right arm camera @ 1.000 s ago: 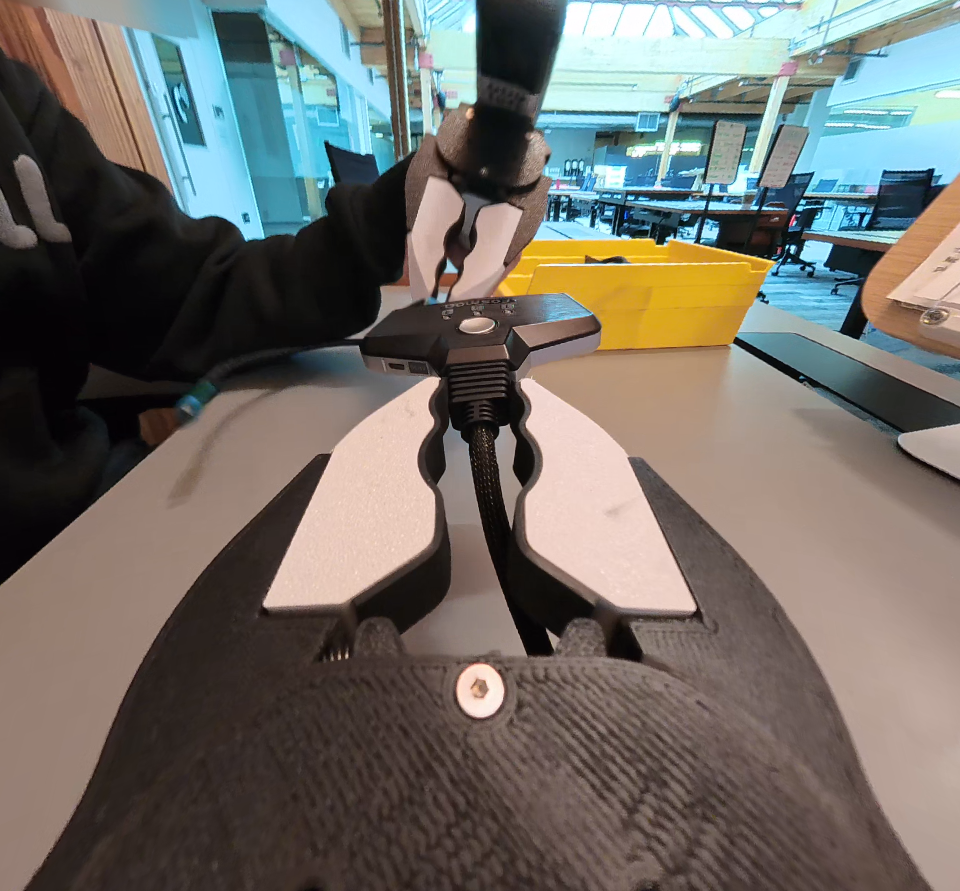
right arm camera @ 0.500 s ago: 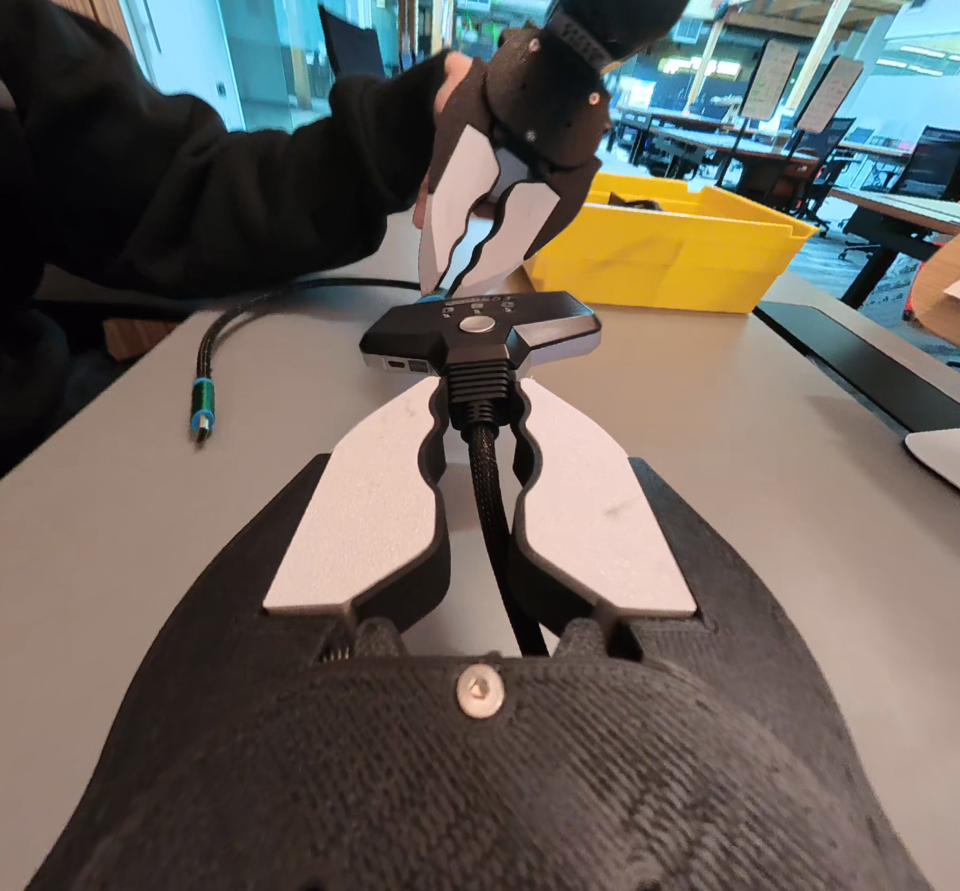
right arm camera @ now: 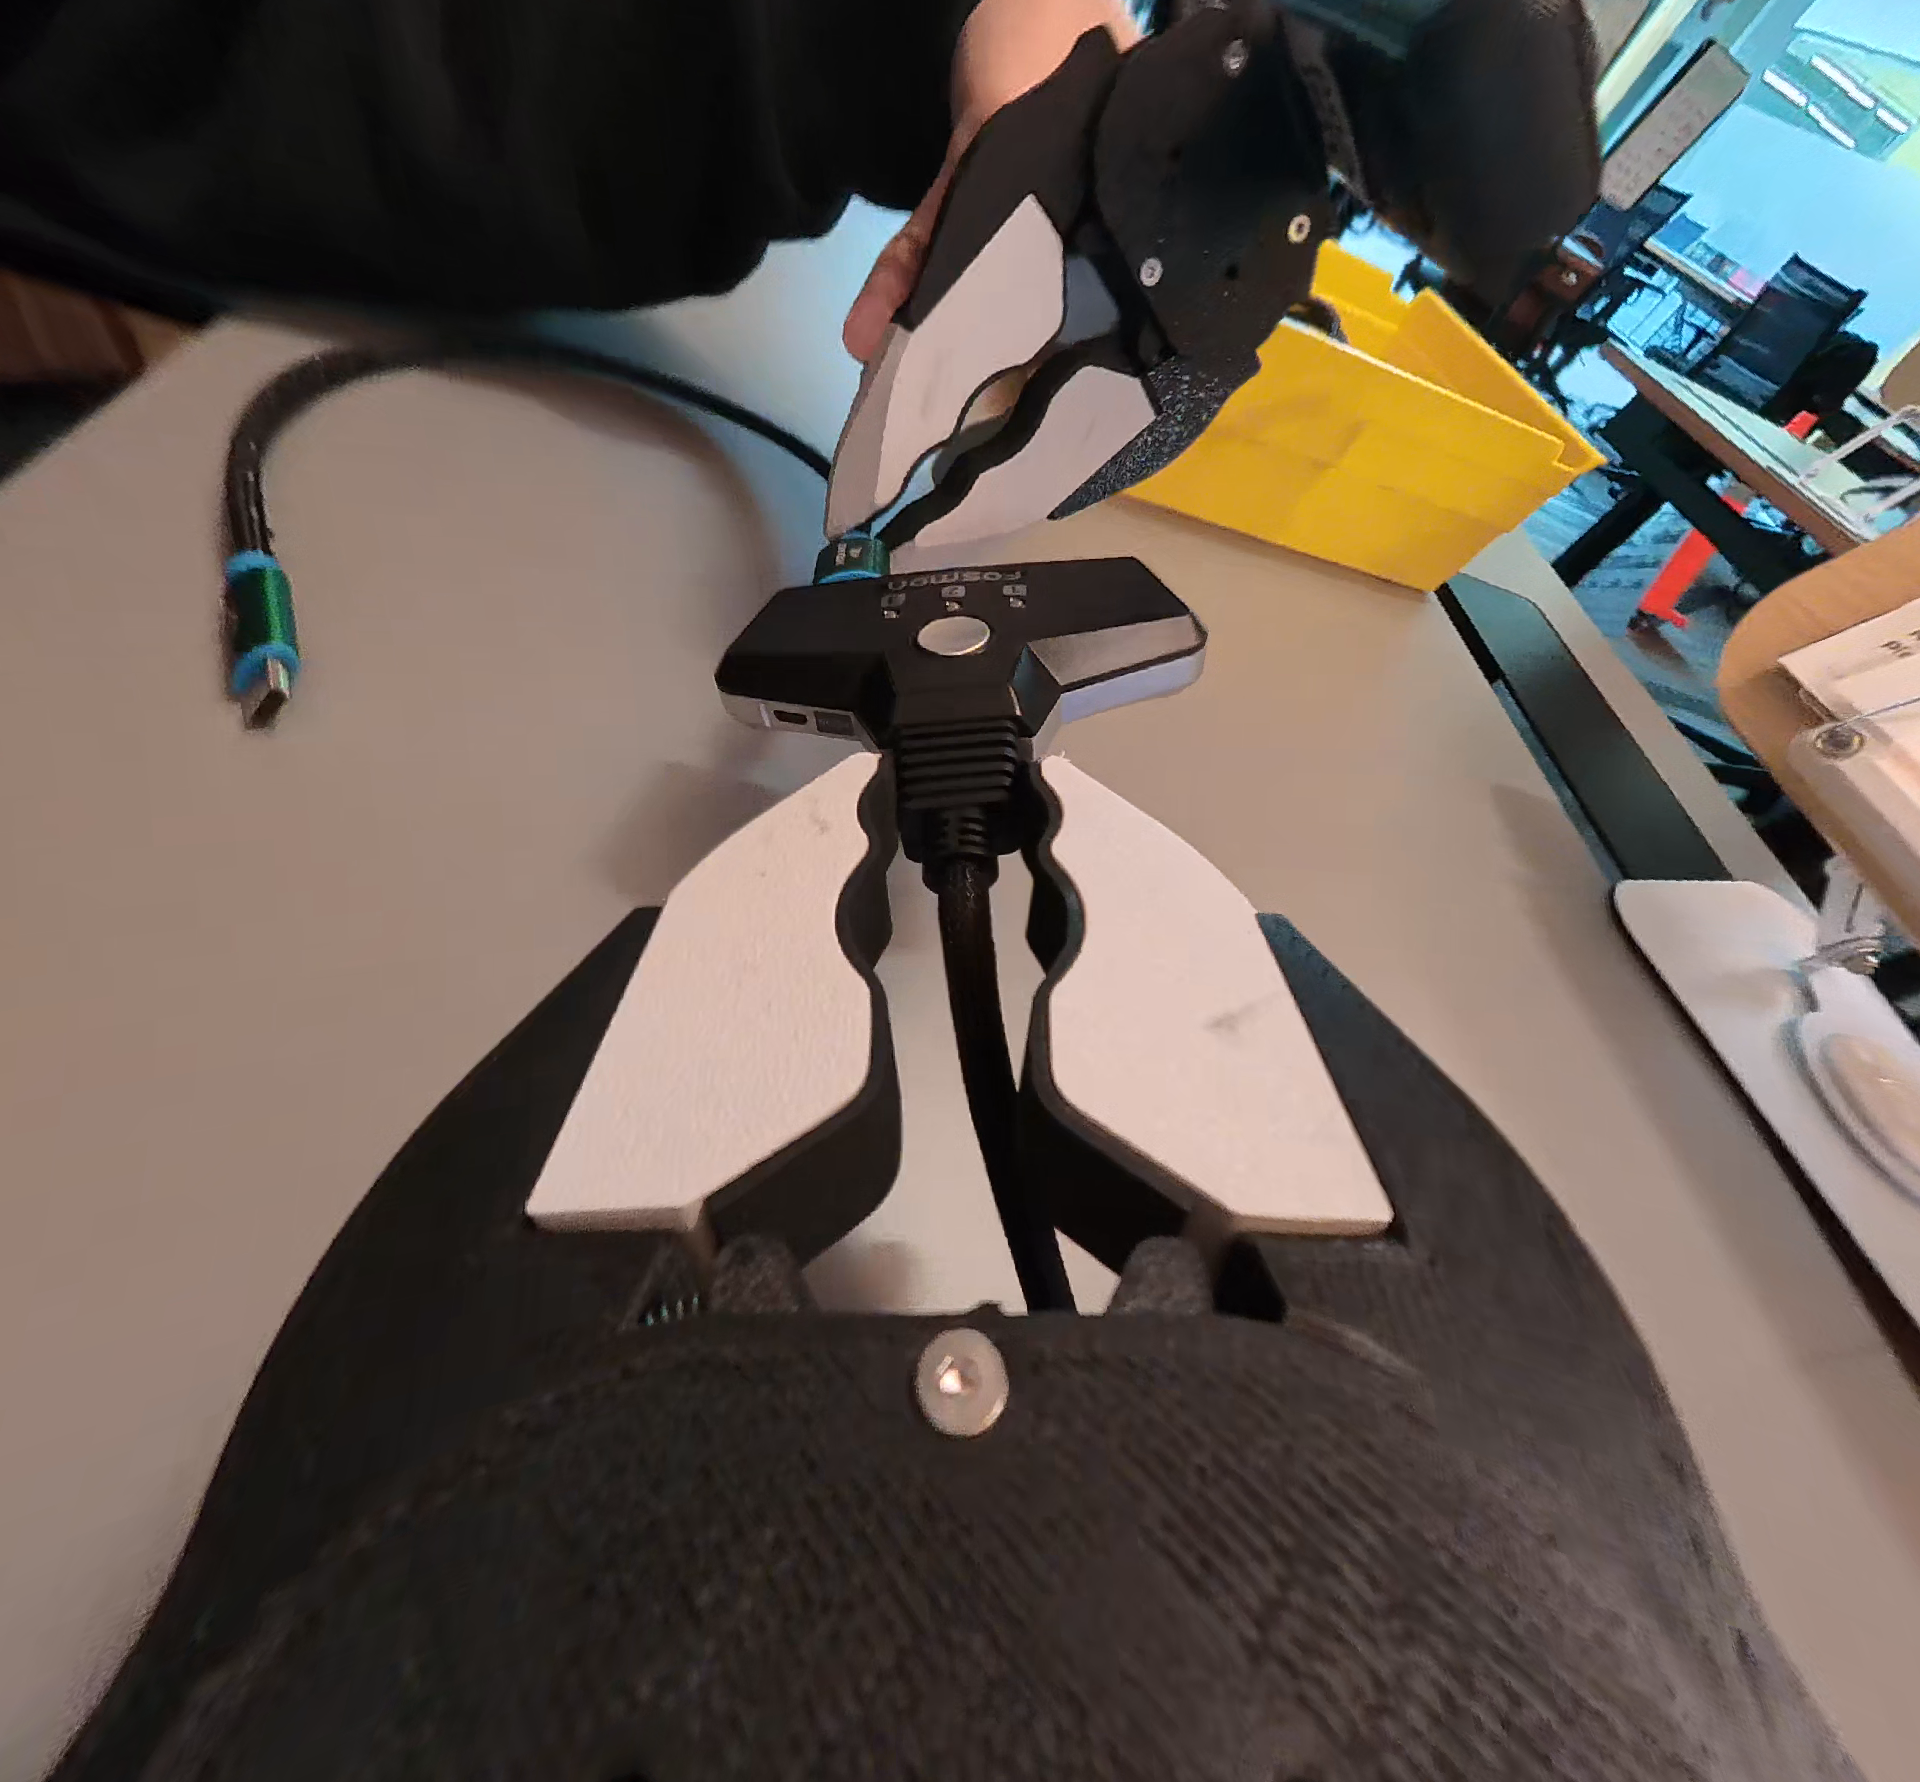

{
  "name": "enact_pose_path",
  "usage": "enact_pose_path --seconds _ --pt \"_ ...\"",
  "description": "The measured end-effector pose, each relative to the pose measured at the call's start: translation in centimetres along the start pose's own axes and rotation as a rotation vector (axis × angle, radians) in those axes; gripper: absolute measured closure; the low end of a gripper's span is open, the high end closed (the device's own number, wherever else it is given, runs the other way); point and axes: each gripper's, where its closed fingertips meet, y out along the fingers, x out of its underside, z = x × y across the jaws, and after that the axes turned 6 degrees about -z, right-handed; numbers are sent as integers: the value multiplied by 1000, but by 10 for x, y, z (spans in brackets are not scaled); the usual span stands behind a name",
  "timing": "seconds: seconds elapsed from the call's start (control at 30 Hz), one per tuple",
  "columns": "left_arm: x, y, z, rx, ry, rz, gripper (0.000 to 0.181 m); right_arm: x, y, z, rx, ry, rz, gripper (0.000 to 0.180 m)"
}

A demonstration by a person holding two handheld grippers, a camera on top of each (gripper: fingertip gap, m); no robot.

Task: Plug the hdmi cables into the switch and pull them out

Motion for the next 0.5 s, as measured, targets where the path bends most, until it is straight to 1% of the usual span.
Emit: enact_pose_path --seconds 0.07,0.13,0.27,0.5 --pt "1 1 -3 -24 10 -17 176 2 3 -1 5 -11 -26 157" --pt "1 0 -7 -57 23 -16 175 5 5 1 8 25 -25 157" --pt "-8 -12 -11 -85 33 82 175 7 0 11 37 113 27 156" --pt "-17 -31 -8 -91 57 221 174 4 -3 22 86 182 113 155"
